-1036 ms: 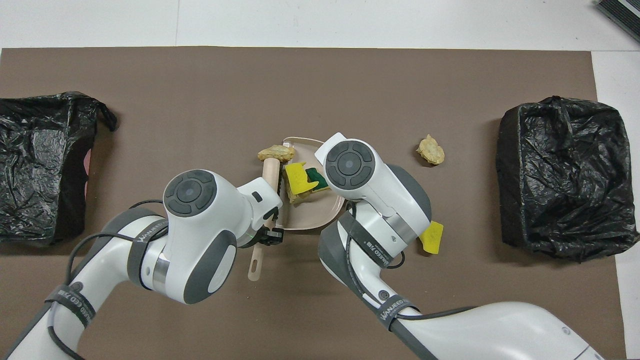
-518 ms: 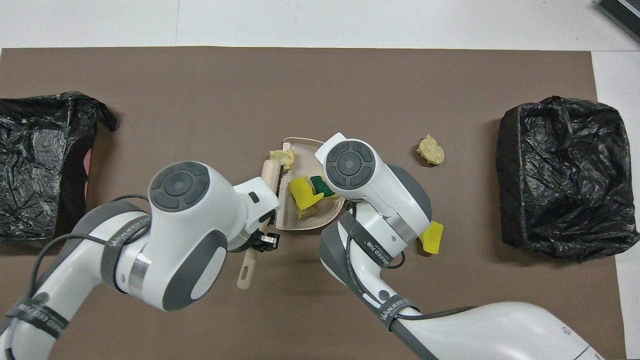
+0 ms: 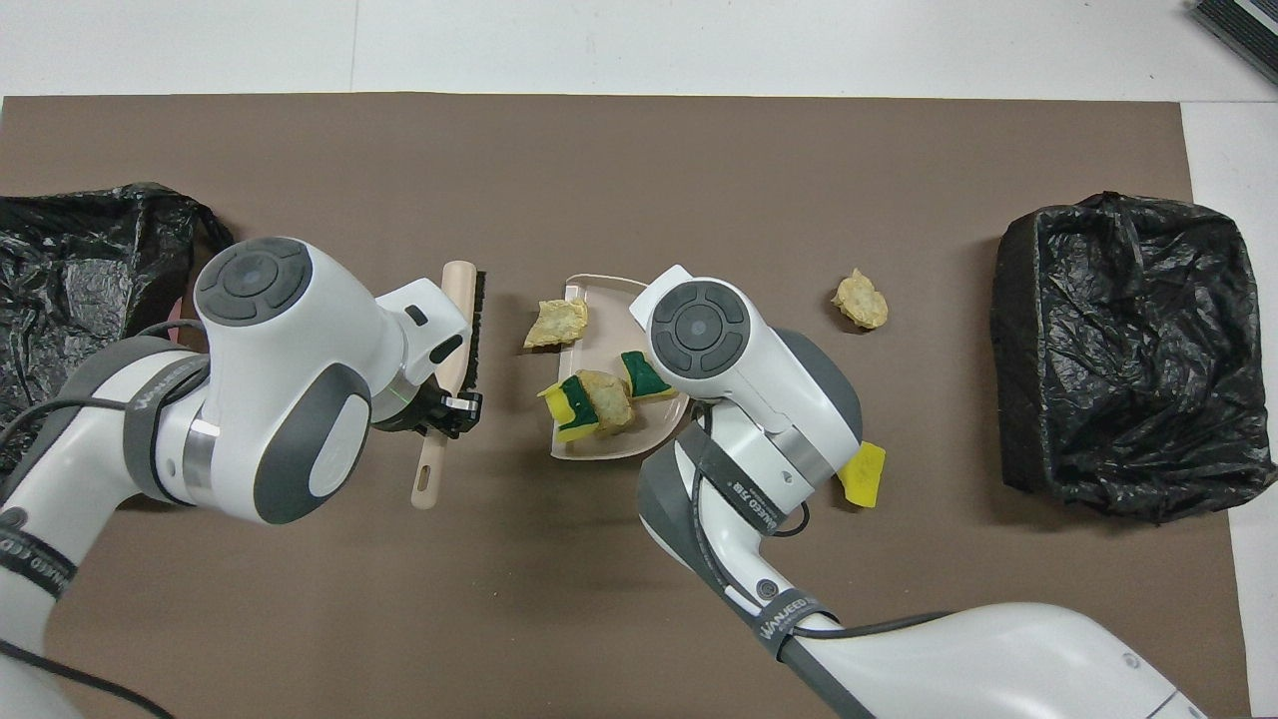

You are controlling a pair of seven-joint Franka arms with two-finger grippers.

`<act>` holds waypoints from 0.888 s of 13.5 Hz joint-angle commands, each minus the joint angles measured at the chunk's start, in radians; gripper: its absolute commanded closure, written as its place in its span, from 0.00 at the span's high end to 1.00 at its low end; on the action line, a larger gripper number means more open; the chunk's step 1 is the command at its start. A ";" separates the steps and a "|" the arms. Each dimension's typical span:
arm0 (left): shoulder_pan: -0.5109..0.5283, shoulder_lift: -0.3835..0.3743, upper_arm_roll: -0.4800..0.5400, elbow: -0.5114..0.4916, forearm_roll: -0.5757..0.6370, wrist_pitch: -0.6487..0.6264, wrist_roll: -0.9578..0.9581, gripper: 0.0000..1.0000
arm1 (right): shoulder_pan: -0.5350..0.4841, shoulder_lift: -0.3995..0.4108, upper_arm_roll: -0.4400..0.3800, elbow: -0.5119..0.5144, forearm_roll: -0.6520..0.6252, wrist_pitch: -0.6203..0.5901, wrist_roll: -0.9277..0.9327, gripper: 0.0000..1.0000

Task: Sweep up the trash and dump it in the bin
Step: 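Sweep the sponges and bread into the dustpan with the left gripper's brush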

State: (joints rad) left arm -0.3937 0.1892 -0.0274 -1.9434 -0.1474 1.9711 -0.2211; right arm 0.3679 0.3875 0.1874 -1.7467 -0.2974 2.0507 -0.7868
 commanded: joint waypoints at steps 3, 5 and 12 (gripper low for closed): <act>-0.076 -0.022 -0.002 -0.054 -0.009 0.065 -0.064 0.00 | -0.017 -0.030 0.006 -0.040 -0.017 0.016 -0.040 0.00; -0.134 -0.040 -0.002 -0.072 -0.076 0.052 -0.096 0.00 | -0.017 -0.030 0.006 -0.040 -0.017 0.017 -0.040 0.00; -0.105 -0.092 0.007 -0.034 -0.179 -0.007 -0.236 0.00 | -0.032 -0.029 0.007 -0.040 -0.019 0.017 -0.052 0.00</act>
State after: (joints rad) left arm -0.5481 0.1293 -0.0255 -1.9694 -0.3079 2.0009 -0.4283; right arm 0.3602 0.3873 0.1875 -1.7485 -0.2974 2.0507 -0.7926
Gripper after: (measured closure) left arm 0.740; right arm 0.687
